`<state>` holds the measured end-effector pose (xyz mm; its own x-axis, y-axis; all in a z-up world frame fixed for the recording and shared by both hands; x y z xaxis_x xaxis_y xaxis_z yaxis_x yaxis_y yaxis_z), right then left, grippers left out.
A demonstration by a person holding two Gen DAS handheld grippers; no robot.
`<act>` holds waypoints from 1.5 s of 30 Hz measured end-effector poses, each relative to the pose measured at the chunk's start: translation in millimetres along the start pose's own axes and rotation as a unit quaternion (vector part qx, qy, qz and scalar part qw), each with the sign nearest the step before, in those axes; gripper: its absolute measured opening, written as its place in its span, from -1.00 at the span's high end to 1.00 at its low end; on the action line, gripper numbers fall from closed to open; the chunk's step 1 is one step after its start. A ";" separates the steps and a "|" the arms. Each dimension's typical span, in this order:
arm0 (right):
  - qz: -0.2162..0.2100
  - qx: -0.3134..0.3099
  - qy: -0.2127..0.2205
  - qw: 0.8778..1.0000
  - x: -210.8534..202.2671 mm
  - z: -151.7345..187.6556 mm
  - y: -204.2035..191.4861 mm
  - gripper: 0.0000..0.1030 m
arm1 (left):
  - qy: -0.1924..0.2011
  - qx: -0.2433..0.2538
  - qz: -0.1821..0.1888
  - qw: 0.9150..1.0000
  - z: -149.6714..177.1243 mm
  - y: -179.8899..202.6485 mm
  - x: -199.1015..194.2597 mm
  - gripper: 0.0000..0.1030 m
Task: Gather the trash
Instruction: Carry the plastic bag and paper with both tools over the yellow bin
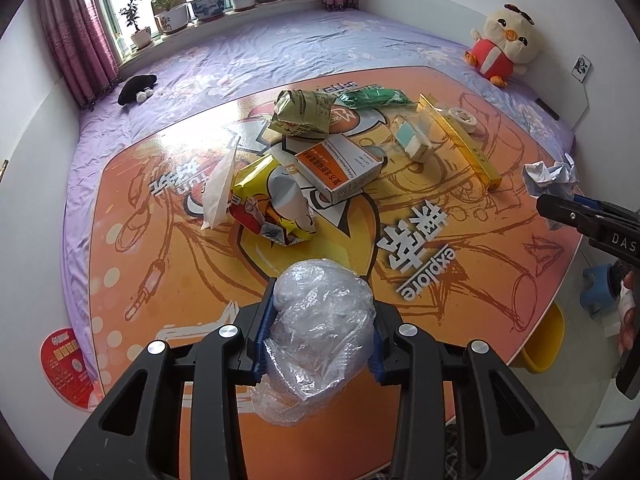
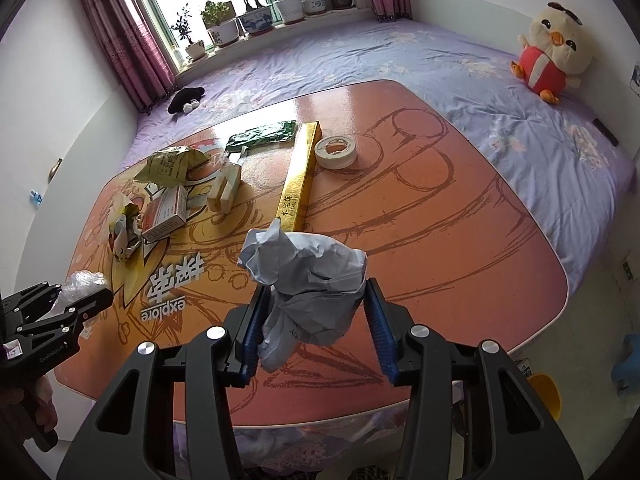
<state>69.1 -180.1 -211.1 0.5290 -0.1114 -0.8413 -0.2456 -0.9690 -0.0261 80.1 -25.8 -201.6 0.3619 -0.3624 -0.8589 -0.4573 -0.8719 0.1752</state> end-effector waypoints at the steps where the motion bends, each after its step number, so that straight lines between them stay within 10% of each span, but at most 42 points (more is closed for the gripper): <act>1: -0.001 0.002 0.002 1.000 -3.8 1.0 1.7 0.05 | -0.001 0.006 0.003 1.000 -2.0 5.4 0.6 0.27; 17: 0.026 0.114 0.032 0.993 -86.4 60.7 121.5 0.05 | -0.032 0.182 0.100 0.978 -11.5 191.1 23.6 0.27; 37: 0.132 0.259 -0.021 0.957 -105.7 234.8 349.0 0.05 | -0.137 0.420 0.230 0.867 75.2 457.7 113.8 0.27; 45: 0.119 0.271 -0.051 0.954 -31.2 277.7 403.0 0.05 | -0.192 0.435 0.227 0.850 113.8 515.8 201.6 0.27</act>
<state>-272.0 -505.9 -345.3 0.3307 -0.2644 -0.9059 -0.7468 -0.6602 -0.0800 -175.3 -511.1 -339.1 -0.2278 -0.3160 -0.9210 -0.9672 -0.0361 0.2515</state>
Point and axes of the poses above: each gripper's, at about its wrist camera, not at the fingertips, and x roughly the way its jaws point, y to its right, z to its underside, the point moved 10 cm from there along x, roughly the way its jaws point, and after that the axes turned 12 degrees about z, right-handed, at the moved point
